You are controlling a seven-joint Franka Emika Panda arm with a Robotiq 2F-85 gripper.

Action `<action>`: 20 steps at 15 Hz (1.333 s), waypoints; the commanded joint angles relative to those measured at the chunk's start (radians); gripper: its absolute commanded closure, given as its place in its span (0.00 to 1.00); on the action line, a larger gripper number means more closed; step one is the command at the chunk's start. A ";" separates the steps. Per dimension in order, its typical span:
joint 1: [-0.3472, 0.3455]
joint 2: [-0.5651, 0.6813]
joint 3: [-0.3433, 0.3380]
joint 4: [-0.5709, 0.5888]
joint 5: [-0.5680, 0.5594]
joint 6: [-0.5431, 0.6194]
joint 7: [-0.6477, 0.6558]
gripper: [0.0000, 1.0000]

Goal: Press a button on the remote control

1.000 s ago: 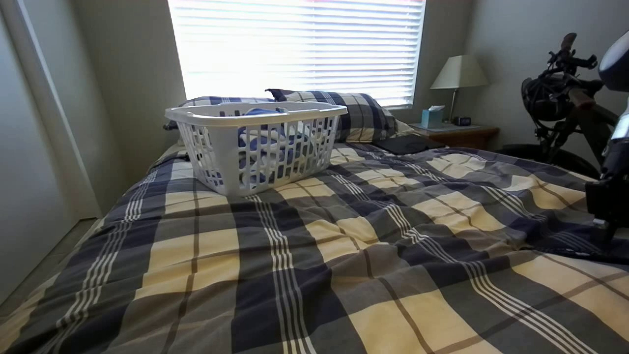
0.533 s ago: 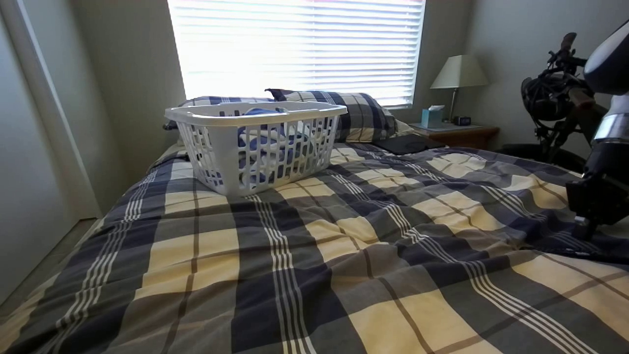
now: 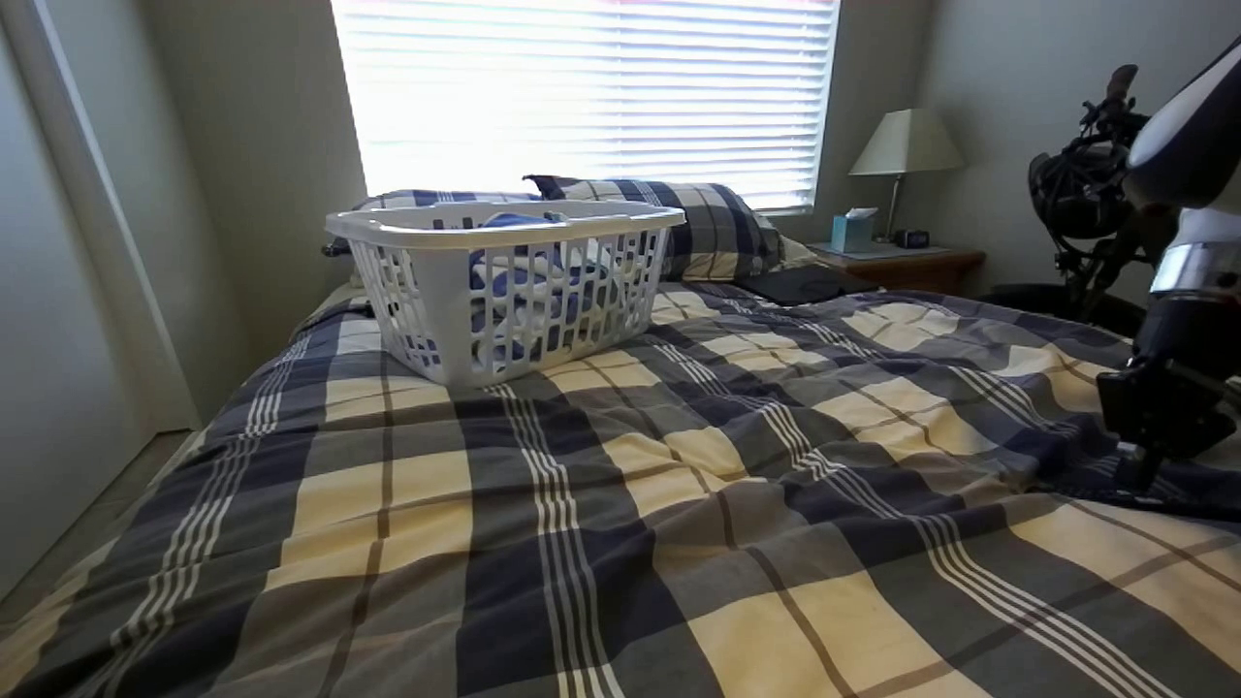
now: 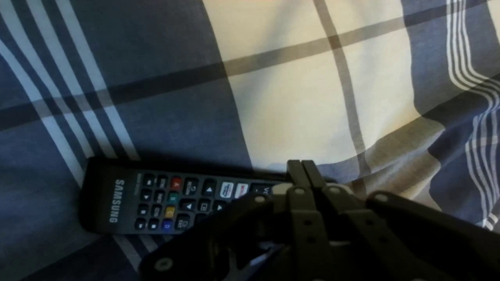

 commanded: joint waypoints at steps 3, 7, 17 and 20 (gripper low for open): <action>-0.025 0.047 0.018 0.045 -0.051 -0.025 0.056 0.95; -0.034 0.058 0.021 0.057 -0.078 -0.026 0.075 0.96; -0.056 0.059 0.041 0.075 -0.073 -0.020 0.083 0.96; -0.061 0.065 0.048 0.083 -0.068 -0.023 0.086 0.96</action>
